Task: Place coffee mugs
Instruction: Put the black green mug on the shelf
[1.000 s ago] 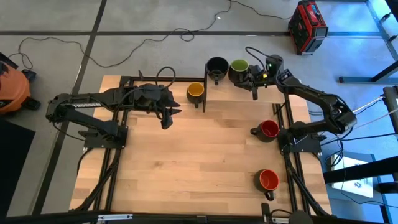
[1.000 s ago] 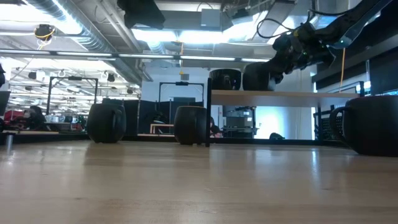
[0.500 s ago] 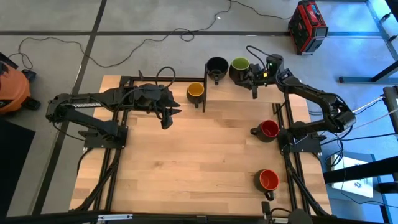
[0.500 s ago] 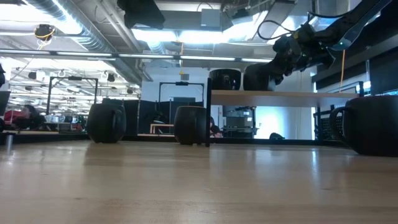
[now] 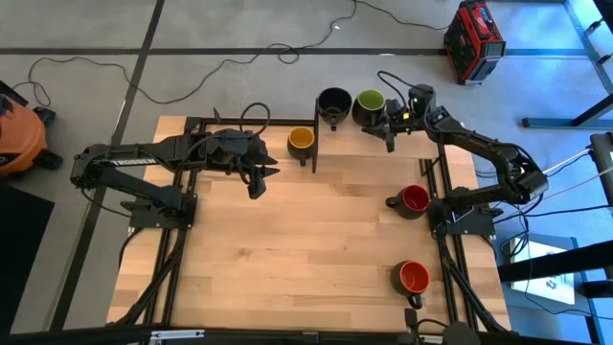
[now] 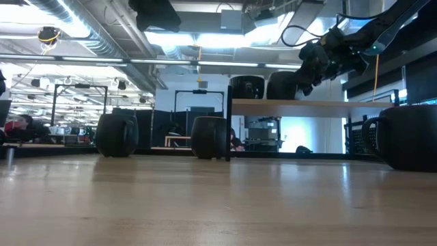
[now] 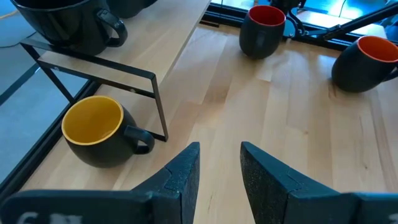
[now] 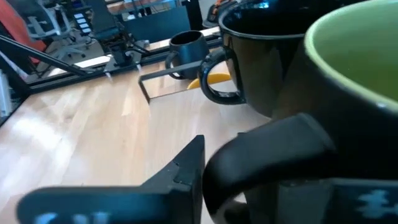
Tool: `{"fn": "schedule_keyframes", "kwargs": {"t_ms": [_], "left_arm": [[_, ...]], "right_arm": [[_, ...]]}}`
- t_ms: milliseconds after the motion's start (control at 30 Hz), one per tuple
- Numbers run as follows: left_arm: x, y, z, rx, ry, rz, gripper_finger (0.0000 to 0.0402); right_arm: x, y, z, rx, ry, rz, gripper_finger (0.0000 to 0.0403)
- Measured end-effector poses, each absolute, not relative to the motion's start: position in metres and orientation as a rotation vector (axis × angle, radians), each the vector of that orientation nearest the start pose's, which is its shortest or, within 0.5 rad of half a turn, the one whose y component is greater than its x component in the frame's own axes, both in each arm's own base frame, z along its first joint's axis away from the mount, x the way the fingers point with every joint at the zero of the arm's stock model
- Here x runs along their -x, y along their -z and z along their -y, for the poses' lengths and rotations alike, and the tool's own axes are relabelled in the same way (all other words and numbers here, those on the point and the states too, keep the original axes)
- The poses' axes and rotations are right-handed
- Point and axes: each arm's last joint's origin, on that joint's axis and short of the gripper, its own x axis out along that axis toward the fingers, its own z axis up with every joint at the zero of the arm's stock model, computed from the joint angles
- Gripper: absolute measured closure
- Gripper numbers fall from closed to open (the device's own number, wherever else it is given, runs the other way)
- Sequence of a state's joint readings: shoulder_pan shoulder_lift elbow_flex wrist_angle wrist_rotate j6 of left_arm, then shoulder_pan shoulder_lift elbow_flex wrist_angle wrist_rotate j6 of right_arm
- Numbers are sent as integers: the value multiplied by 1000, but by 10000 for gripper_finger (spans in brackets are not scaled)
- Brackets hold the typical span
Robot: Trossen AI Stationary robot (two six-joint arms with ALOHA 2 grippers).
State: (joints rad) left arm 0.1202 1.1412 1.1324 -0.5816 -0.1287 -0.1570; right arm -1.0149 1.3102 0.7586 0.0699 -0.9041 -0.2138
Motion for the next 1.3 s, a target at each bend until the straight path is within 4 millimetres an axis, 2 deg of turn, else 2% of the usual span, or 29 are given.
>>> {"fn": "schedule_keyframes", "kwargs": {"t_ms": [233,367,1033,1300], "left_arm": [[-234,-348,-32,149,-288,-572,292],[-234,-348,-32,149,-288,-571,292],[-233,-348,-32,146,-298,-571,292],[-233,-348,-32,146,-299,-571,292]], "right_arm": [[-160,-241,216,-185,102,-296,260],[-159,-241,214,-195,140,-320,241],[-137,-261,190,-169,356,-437,237],[-132,-268,180,-147,320,-432,237]]}}
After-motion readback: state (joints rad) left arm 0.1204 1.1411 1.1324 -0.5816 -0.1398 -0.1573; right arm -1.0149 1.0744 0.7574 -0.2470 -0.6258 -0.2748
